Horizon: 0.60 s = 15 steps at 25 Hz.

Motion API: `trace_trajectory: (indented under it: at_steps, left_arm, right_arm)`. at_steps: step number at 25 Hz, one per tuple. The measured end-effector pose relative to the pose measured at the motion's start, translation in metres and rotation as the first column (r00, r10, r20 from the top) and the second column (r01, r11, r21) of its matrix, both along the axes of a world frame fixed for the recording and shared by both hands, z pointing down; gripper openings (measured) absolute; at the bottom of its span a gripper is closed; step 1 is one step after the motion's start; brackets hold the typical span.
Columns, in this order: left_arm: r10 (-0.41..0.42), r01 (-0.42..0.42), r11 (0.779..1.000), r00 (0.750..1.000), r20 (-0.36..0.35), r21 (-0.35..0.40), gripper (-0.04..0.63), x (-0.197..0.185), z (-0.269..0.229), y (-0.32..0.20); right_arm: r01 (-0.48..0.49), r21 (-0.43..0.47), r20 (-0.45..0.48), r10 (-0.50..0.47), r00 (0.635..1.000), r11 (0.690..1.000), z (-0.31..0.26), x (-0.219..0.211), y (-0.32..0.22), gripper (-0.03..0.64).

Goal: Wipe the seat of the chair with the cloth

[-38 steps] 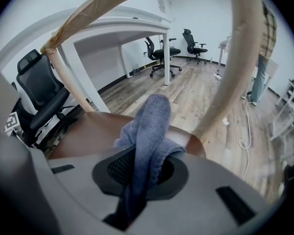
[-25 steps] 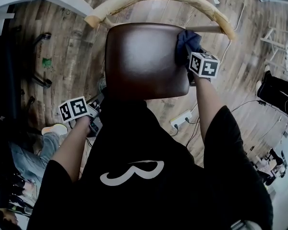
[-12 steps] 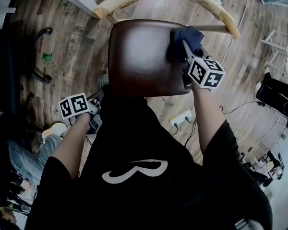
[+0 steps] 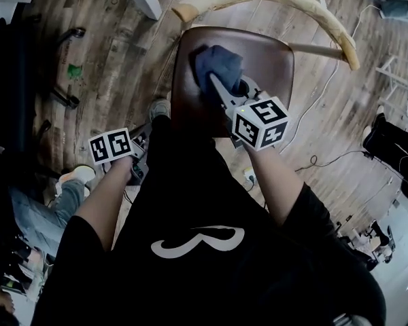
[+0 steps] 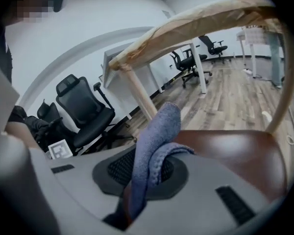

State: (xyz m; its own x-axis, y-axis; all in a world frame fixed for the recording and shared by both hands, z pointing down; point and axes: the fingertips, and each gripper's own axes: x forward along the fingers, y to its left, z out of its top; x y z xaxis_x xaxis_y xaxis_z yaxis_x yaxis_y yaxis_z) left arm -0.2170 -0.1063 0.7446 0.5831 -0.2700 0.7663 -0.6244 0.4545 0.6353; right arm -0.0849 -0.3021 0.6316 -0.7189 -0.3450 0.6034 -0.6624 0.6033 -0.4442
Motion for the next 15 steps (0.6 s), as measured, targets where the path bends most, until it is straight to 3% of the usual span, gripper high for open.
trace_trajectory:
  at_steps: [7, 15]
  left_arm:
    - [-0.015, 0.015, 1.000, 1.000, 0.010, -0.011, 0.014, -0.033, 0.006, 0.006]
    - [0.003, -0.003, 1.000, 1.000, 0.015, -0.022, 0.014, -0.059, 0.012, 0.006]
  right_arm:
    - [0.149, -0.078, 0.016, -0.148, 0.989, 0.986, 0.019, -0.073, 0.054, 0.043]
    - [0.151, -0.109, -0.109, -0.163, 0.981, 0.983, 0.065, -0.075, 0.054, 0.043]
